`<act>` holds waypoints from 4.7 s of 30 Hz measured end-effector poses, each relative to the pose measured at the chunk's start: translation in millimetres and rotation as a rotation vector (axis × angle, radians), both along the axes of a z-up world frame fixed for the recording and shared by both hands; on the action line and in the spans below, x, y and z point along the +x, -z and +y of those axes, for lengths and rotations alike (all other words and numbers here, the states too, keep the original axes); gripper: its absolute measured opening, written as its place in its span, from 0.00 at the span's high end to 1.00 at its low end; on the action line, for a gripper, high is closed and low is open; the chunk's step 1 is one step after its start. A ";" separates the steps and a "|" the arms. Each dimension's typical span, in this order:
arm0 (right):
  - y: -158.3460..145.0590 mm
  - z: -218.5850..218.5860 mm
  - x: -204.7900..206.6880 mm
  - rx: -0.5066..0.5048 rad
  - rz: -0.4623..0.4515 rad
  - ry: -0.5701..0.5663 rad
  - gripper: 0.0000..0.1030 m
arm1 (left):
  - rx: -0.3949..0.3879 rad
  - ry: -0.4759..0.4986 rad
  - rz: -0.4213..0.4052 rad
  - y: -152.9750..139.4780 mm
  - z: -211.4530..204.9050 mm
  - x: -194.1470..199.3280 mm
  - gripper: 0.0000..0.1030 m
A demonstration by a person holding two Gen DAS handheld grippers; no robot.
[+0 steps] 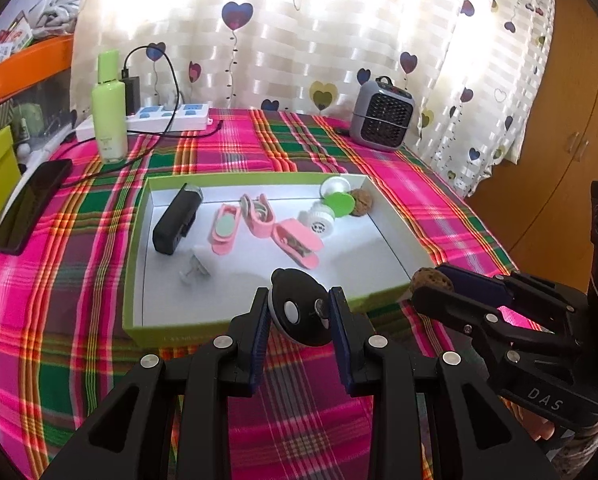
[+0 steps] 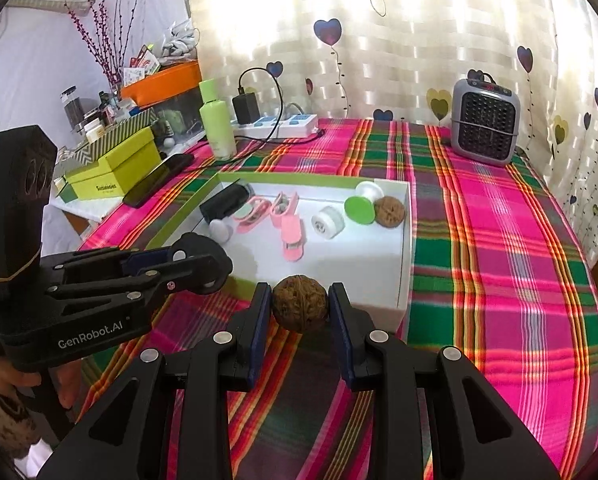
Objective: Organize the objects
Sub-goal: 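Lower the walnut and black disc into the box and open both grippers, then withdraw both grippers up and away from the box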
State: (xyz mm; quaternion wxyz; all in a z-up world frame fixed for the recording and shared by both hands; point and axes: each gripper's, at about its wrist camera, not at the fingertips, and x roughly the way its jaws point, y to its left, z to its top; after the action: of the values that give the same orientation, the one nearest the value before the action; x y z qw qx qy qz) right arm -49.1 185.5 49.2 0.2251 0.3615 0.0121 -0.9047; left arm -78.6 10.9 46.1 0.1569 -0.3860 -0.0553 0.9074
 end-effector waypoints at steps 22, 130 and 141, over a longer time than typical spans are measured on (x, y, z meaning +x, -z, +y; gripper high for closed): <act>18.8 -1.3 -71.0 0.023 -0.051 0.041 0.70 | -0.014 -0.032 -0.052 18.3 -5.7 -58.9 0.74; 30.2 -4.9 11.6 0.091 -0.060 0.139 0.55 | -0.071 -0.117 -0.041 25.8 -8.7 32.6 0.53; 44.0 -5.2 11.0 0.125 -0.093 0.158 0.55 | -0.124 -0.136 -0.083 41.1 -6.0 27.9 0.53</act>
State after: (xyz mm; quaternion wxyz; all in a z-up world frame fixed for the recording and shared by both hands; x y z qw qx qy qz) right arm -38.2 180.3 5.2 0.1303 0.4161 0.0296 -0.8994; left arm -50.7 4.9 4.9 0.0682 -0.4275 -0.0313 0.9009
